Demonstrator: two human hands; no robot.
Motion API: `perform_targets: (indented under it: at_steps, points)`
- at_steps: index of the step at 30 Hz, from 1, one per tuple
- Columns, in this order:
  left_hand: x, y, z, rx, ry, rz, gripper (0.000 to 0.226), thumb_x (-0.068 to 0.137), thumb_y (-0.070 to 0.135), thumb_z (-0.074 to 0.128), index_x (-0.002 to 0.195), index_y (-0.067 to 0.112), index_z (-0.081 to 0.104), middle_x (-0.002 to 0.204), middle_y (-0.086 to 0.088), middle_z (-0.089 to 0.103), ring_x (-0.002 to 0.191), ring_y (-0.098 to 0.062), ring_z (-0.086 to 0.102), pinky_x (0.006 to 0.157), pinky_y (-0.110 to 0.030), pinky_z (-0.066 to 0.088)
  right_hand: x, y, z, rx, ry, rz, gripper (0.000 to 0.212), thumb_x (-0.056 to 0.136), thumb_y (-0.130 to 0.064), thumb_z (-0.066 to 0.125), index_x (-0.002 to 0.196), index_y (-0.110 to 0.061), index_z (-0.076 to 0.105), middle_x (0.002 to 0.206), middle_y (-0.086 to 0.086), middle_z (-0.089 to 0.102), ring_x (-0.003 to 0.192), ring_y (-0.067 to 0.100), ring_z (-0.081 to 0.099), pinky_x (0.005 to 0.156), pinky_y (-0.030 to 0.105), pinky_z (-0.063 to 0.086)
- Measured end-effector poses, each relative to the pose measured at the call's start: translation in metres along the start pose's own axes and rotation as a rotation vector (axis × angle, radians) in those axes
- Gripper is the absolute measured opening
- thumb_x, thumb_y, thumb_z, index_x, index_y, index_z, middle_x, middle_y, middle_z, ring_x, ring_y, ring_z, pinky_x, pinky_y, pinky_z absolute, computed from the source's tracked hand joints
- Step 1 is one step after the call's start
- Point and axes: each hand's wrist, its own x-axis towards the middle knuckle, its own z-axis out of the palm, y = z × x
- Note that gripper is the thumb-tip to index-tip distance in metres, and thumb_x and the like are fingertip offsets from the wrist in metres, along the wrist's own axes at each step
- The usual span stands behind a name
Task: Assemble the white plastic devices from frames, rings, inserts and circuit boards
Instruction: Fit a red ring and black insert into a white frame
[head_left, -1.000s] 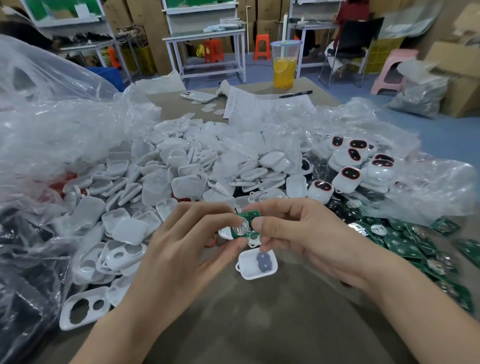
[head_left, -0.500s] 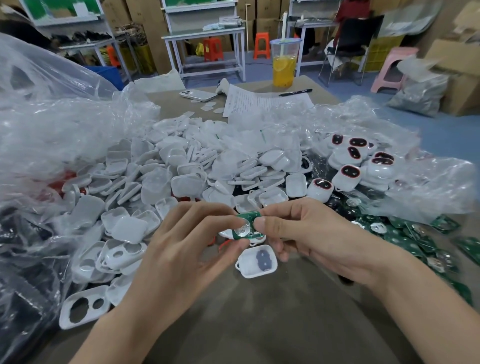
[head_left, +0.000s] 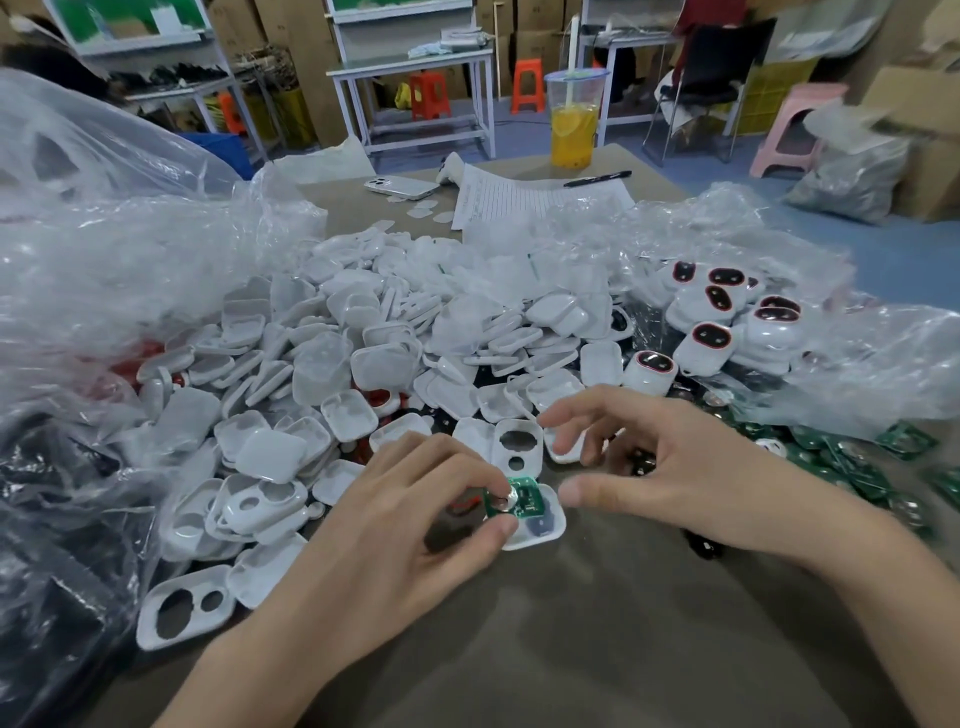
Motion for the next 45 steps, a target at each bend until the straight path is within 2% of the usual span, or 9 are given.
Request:
perform_targets:
  at_steps: [6,13,17,26,33,45]
  points:
    - [0.001,-0.001,0.005,0.007,-0.046,0.023,0.020,0.096,0.050,0.059,0.104,0.032,0.065,0.104,0.020,0.058,0.099,-0.008,0.055,0.086,-0.025,0.043,-0.001,0.005,0.006,-0.243,-0.145,0.008,0.062,0.077,-0.057,0.079,0.129,-0.062,0.045,0.120,-0.030,0.053,0.109,-0.005,0.051,0.085,0.007,0.038]
    - [0.002,-0.001,0.007,-0.025,-0.055,0.013,0.021,0.095,0.049,0.059,0.104,0.031,0.066,0.105,0.021,0.059,0.100,-0.008,0.055,0.085,-0.025,0.045,0.002,0.003,0.008,-0.356,-0.175,-0.032,0.060,0.084,-0.055,0.073,0.134,-0.061,0.041,0.122,-0.033,0.049,0.117,-0.007,0.047,0.091,0.008,0.037]
    - [0.002,-0.001,0.008,-0.021,-0.068,0.008,0.022,0.095,0.050,0.059,0.104,0.031,0.066,0.105,0.021,0.059,0.100,-0.007,0.055,0.085,-0.024,0.044,0.002,0.004,0.009,-0.374,-0.176,-0.038,0.058,0.085,-0.054,0.071,0.133,-0.061,0.040,0.118,-0.036,0.045,0.116,-0.010,0.045,0.090,0.003,0.033]
    - [0.003,-0.001,0.009,-0.011,-0.065,0.020,0.023,0.096,0.049,0.059,0.105,0.029,0.066,0.107,0.021,0.058,0.101,-0.006,0.056,0.086,-0.021,0.045,0.002,0.005,0.010,-0.376,-0.168,-0.045,0.057,0.084,-0.056,0.071,0.131,-0.063,0.040,0.120,-0.037,0.046,0.116,-0.009,0.045,0.090,0.006,0.037]
    - [0.004,-0.003,0.012,-0.001,-0.079,0.022,0.022,0.095,0.048,0.061,0.106,0.029,0.066,0.107,0.021,0.059,0.101,-0.005,0.055,0.087,-0.018,0.043,0.002,0.006,0.011,-0.360,-0.164,-0.048,0.057,0.084,-0.051,0.073,0.131,-0.061,0.043,0.118,-0.039,0.045,0.114,-0.011,0.044,0.087,0.000,0.031]
    - [0.003,-0.001,0.011,-0.001,-0.087,0.008,0.022,0.095,0.049,0.061,0.104,0.030,0.066,0.106,0.019,0.059,0.101,-0.005,0.055,0.088,-0.022,0.044,0.003,0.008,0.012,-0.344,-0.160,-0.056,0.057,0.083,-0.052,0.073,0.130,-0.063,0.043,0.118,-0.035,0.049,0.115,-0.006,0.047,0.088,0.005,0.036]
